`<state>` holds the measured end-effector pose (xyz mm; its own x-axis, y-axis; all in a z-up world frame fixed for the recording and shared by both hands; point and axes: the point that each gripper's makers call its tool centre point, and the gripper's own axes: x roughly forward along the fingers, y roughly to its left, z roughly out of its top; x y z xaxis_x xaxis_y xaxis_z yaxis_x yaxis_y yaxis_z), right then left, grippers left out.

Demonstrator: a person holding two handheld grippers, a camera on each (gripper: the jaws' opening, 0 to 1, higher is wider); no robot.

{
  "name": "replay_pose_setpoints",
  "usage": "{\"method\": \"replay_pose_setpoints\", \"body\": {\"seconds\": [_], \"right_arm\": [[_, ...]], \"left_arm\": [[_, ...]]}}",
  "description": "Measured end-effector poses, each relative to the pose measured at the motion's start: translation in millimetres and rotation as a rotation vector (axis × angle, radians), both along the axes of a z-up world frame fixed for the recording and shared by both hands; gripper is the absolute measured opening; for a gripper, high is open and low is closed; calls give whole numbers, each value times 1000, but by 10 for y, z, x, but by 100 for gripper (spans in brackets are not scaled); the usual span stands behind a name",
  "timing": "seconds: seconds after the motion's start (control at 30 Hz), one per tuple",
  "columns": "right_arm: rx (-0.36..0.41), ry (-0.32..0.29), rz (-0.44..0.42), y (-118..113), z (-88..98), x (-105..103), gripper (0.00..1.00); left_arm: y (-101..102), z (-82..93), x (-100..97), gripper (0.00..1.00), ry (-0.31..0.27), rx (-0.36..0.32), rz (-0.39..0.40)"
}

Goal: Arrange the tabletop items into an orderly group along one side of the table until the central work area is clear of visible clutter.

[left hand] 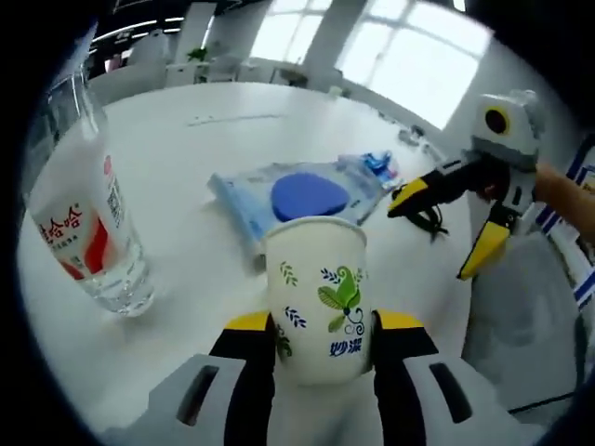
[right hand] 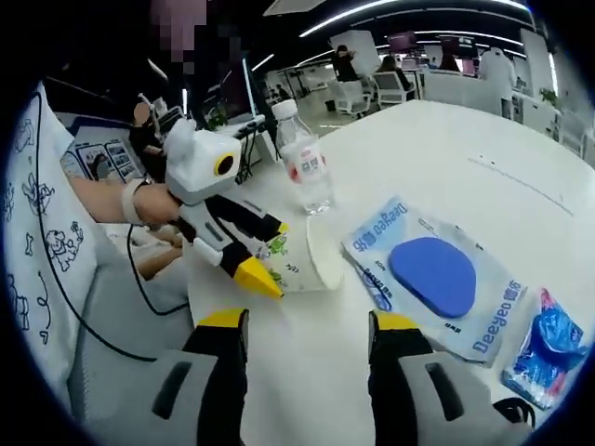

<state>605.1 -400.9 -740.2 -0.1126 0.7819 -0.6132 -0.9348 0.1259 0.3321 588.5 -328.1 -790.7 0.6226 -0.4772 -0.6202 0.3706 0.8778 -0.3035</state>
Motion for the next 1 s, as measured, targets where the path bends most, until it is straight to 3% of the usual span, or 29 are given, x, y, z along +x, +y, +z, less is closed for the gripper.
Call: {"method": "replay_pose_setpoints", "body": {"seconds": [0.07,0.2,0.33,0.5,0.83,1.0], "right_arm": [[6,11,-11,6,35,29,47],[1,18,-15,8,47,68,40],[11,39,-19,46,53,55,39],[25,62,-12,108,74,18,32],[45,109,-12,253,67,-11,26],[46,134,6,328,51,-84,18]], "left_arm": [[20,20,-24,37,-23,4,-20],[-4,145,-78,37,-163,57,-146],[-85,290,-144,37,-255,10,-196],[-108,331,-225,37,-290,32,-250],[-143,413,-272,37,-340,9,-316],[-217,516,-308,37,-372,-11,-360]]}}
